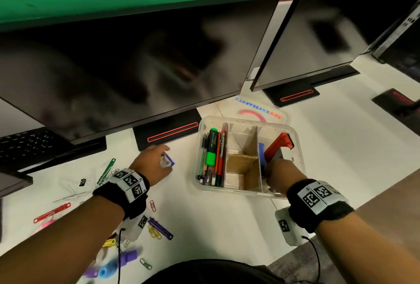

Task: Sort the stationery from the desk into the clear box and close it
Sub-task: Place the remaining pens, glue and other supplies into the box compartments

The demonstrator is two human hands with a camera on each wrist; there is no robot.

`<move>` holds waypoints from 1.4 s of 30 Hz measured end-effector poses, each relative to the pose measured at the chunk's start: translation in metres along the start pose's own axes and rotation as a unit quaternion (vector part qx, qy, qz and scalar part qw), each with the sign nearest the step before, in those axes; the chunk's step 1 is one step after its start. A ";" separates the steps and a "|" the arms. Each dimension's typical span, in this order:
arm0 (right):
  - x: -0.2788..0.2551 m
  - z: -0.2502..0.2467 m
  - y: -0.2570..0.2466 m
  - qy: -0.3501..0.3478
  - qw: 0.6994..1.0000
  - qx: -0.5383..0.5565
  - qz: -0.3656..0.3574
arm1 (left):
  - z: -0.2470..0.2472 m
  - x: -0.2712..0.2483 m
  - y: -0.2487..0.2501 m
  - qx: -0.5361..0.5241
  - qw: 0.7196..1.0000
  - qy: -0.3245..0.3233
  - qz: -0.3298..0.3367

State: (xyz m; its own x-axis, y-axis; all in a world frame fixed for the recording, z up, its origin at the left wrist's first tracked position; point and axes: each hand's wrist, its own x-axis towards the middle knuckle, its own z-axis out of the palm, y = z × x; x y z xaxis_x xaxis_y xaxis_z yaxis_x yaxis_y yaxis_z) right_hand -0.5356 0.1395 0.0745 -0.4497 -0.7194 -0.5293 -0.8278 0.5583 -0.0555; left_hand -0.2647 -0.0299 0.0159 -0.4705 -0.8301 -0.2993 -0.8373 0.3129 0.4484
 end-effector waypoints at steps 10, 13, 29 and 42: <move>-0.018 -0.046 -0.025 0.144 0.968 0.185 -0.093 | -0.038 -0.041 0.098 -0.193 0.968 0.041 0.152; -0.036 -0.059 -0.053 0.072 0.925 0.342 -0.152 | -0.032 -0.049 0.124 -0.173 0.962 -0.009 0.211; 0.061 -0.065 0.005 0.074 0.996 0.012 0.053 | -0.013 -0.047 0.082 0.034 0.983 -0.135 0.118; 0.073 -0.054 -0.008 0.066 0.990 -0.115 0.038 | -0.015 -0.050 0.082 0.032 0.983 -0.144 0.113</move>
State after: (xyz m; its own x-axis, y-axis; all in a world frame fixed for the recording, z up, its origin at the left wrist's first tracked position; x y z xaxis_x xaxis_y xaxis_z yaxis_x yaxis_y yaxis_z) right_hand -0.5796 0.0602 0.0827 -0.5414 -0.7354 -0.4075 -0.8373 0.5155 0.1820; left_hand -0.3056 0.0309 0.0800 -0.6979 -0.5745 -0.4276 -0.7138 0.5097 0.4803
